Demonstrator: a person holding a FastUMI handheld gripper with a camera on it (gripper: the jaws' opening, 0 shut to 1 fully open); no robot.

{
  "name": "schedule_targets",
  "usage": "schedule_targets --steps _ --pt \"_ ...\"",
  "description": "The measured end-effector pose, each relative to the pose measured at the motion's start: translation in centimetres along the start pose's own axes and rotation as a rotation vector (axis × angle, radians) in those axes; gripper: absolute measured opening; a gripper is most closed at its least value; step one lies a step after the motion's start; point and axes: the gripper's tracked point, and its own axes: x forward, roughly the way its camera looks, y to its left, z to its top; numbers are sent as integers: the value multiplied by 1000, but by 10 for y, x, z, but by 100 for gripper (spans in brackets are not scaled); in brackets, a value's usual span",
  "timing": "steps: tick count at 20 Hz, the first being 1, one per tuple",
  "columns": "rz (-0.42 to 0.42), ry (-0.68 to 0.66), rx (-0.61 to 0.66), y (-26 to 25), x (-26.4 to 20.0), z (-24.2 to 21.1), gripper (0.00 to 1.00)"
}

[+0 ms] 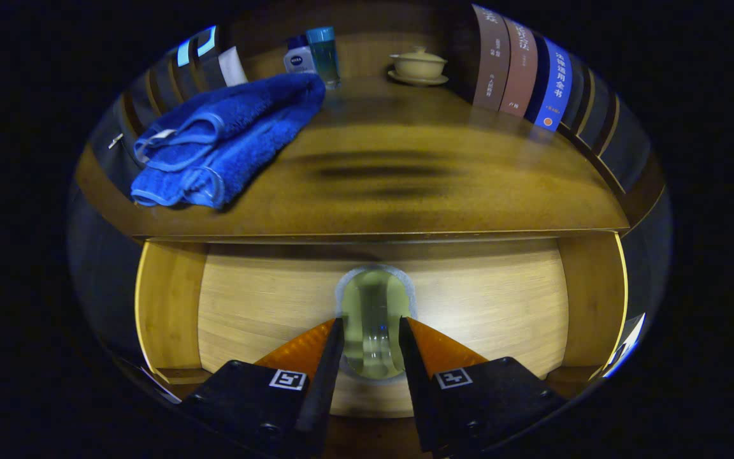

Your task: Pull open the drawer, take out the items inside it, and place them on the countertop above the cabinet.

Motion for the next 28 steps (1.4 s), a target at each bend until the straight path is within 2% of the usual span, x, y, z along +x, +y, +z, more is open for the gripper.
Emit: schedule_targets --steps 3,4,7,8,14,22,28 --pt "13 32 18 1 0 -1 58" --pt "17 23 17 1 11 -3 25" --pt "30 14 6 2 6 -2 24" --pt "19 20 4 1 -1 0 10" --pt "26 -45 -1 3 -11 0 9" --pt "46 -263 -15 6 -104 6 9" --pt "50 -406 0 5 -135 71 9"
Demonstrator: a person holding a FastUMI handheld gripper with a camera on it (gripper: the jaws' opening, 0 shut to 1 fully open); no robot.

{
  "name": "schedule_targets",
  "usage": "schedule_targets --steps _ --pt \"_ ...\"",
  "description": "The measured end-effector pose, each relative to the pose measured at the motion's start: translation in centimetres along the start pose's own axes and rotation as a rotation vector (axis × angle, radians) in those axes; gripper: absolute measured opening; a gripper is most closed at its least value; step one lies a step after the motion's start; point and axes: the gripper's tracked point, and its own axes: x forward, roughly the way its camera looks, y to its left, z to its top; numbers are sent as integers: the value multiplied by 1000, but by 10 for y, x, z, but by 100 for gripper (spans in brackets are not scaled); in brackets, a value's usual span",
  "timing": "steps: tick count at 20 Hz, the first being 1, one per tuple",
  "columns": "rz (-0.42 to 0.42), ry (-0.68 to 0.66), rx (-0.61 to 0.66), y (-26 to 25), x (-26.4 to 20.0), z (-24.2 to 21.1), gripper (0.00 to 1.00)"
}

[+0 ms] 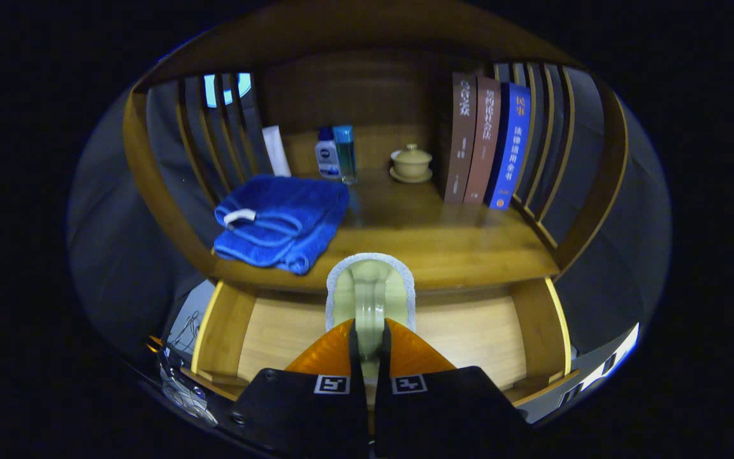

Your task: Pull open the drawer, take out the items inside it, and place them on the countertop above the cabinet.

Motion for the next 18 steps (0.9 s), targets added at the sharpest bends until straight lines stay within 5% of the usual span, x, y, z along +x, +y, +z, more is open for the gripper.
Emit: schedule_targets --steps 7,14,17,18 --pt "-4 -1 36 -4 70 79 9" --pt "-29 82 36 -12 129 87 10" --pt "-12 70 61 -12 136 93 22" --pt "-11 69 64 -13 134 91 33"
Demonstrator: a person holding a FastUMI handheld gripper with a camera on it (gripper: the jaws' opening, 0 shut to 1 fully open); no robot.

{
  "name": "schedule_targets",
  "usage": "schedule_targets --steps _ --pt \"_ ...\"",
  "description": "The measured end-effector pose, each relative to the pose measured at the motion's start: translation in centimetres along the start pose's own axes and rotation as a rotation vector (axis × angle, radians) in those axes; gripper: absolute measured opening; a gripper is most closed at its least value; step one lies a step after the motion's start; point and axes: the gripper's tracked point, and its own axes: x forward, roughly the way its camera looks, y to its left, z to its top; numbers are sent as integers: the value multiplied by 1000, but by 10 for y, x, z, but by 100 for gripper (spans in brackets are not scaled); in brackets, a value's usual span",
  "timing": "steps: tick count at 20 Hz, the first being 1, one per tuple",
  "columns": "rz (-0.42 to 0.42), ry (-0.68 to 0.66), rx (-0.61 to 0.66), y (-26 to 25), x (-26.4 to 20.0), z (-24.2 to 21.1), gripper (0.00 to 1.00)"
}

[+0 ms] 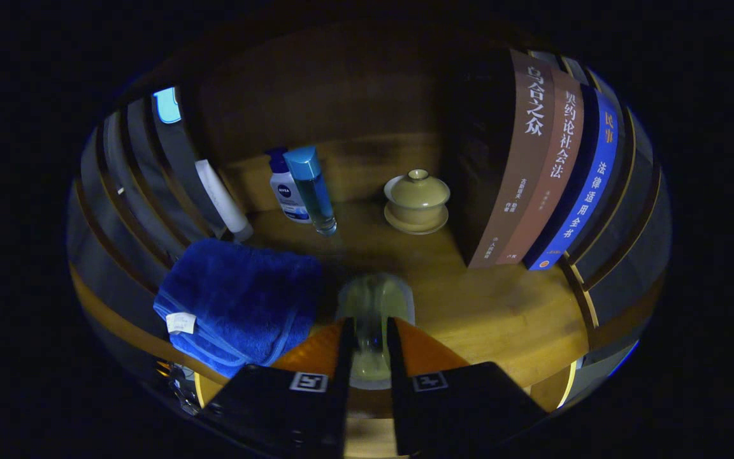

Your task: Pull open the drawer, take out the items inside it, and place them on the countertop above the cabinet.

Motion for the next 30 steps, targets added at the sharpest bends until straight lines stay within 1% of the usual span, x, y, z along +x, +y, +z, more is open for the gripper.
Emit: schedule_targets --steps 2,4,5,10,13,16,18,21,23,26,28,30 --pt "0 -10 5 -1 -4 2 57" --pt "8 -28 15 1 -5 4 86" --pt "16 -43 22 2 -12 6 100" --pt "44 -135 45 6 -49 3 99" --pt "42 -245 47 7 -83 -7 99" --pt "43 -342 24 9 -126 -23 99" --pt "60 -411 37 17 -160 -37 99" --pt "77 -536 59 13 -208 -53 99" --pt "64 -610 60 7 -235 -70 99" --pt "29 -671 44 -5 -261 -113 99" --pt "22 -682 43 -9 -265 -148 99" --pt "12 -654 46 -14 -260 -190 99"
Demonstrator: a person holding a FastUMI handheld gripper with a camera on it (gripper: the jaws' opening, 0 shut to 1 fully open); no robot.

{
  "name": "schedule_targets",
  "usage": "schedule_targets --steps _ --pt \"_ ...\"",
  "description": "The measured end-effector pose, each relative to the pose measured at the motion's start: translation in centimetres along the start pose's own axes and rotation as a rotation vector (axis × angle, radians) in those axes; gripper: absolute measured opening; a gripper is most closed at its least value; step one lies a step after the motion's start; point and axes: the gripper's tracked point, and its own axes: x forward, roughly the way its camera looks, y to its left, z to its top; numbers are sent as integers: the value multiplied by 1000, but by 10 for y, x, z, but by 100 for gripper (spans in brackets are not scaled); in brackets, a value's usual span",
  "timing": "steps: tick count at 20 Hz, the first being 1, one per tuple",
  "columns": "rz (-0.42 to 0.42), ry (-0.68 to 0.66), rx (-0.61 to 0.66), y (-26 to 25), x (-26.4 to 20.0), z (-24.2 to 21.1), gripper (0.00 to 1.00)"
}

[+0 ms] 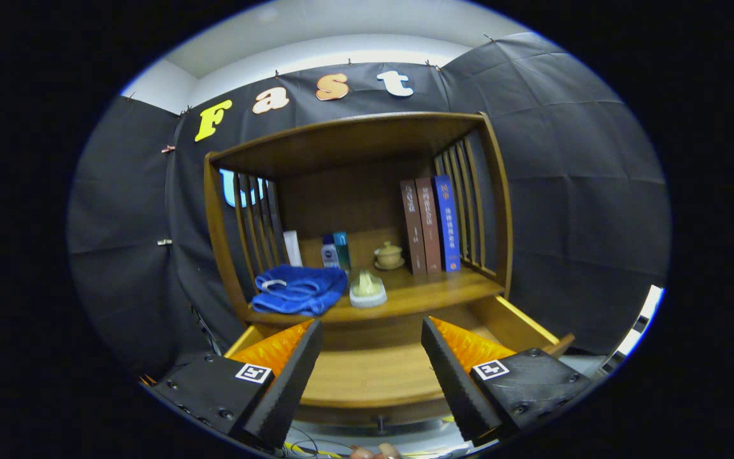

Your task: Pull open the drawer, take out the items inside it, and place them on the countertop above the cabinet.

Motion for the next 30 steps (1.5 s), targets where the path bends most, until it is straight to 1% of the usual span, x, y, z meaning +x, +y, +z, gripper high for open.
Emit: schedule_targets --steps 3,7,9,13,16,18,23,28,30 --pt "-10 36 3 -5 -21 -44 99" --pt "-25 93 6 -11 -24 -91 99" --pt "-17 117 5 -10 -20 -108 99" --pt "0 143 -10 -10 -8 -125 99" --pt "1 157 -17 -10 0 -129 99" --pt "8 168 0 -10 5 -130 99" --pt "8 163 -12 -11 13 -126 99" --pt "4 178 -20 -9 51 -119 99" --pt "-1 152 -12 -7 72 -109 99"
